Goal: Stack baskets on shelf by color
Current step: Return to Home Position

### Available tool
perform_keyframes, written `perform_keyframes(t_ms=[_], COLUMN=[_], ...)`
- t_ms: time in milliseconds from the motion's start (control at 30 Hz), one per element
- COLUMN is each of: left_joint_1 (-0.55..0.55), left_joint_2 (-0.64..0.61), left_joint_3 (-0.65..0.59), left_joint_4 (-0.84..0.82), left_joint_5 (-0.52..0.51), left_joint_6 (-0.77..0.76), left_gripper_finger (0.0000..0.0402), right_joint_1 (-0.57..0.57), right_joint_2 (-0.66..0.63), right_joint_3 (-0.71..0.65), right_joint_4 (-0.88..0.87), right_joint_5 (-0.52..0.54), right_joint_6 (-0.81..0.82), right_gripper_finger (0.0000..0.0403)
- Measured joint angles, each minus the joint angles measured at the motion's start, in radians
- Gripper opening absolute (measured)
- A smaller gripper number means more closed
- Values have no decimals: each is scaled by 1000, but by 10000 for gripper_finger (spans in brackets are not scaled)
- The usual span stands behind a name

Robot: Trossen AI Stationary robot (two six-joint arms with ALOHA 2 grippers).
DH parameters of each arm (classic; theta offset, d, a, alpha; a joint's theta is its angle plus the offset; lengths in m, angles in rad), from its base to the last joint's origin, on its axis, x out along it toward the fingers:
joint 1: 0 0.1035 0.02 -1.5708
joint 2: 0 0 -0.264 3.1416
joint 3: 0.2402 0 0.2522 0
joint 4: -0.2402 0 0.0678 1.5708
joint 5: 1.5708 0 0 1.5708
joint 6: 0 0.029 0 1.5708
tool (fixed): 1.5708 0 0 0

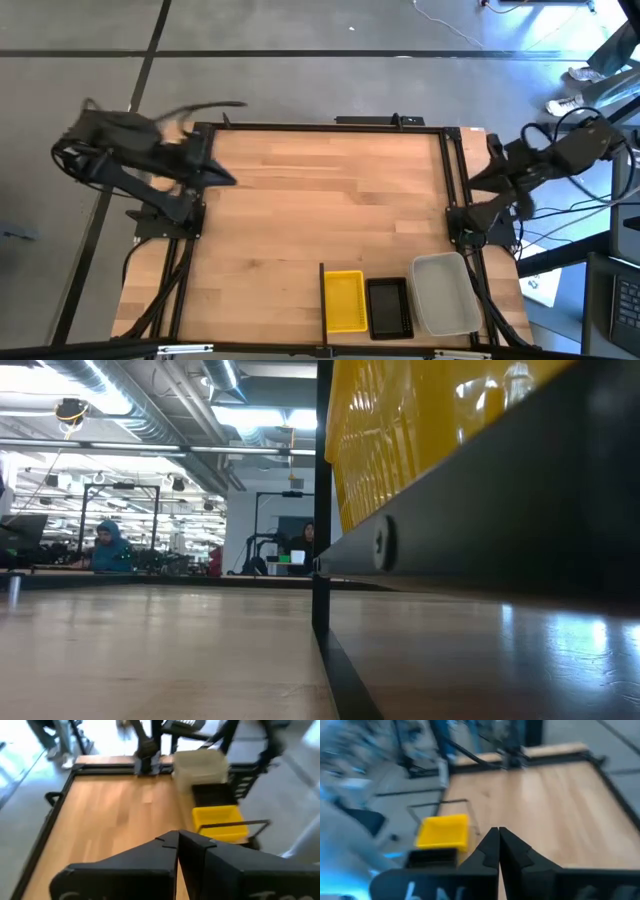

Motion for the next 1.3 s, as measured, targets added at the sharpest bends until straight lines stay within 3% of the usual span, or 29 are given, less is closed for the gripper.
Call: perform_keyframes(t_ms=[167,433,633,767,1000,1167,1300], left_joint_1=[-56,-94,-94,-94,-94,-93,-93], left_joint_2=[-181,-498,-731,-893,-1112,-1109,-1106], left_joint_3=[-161,-577,-842,-975,-1114,-1122,-1155], left_joint_4=[129,407,557,631,686,668,641], left_joint_5=[0,5,36,39,39,94,79], left_joint_6=[-39,-60,-94,-99,-99,-55,-32], left_gripper_finger=[0,0,0,0,0,0,0], right_joint_1=[0,0,0,0,0,0,0], right_joint_2=[-136,-294,-427,-514,-657,-761,-762], right_joint_3=[-164,-452,-629,-697,-816,-870,-876], right_joint_4=[204,390,583,602,690,704,685], right_joint_5=[-159,-337,-395,-396,-398,-396,-407], right_joint_6=[-64,-87,-154,-138,-201,-213,-280], right_gripper_finger=[1,0,0,0,0,0,0])
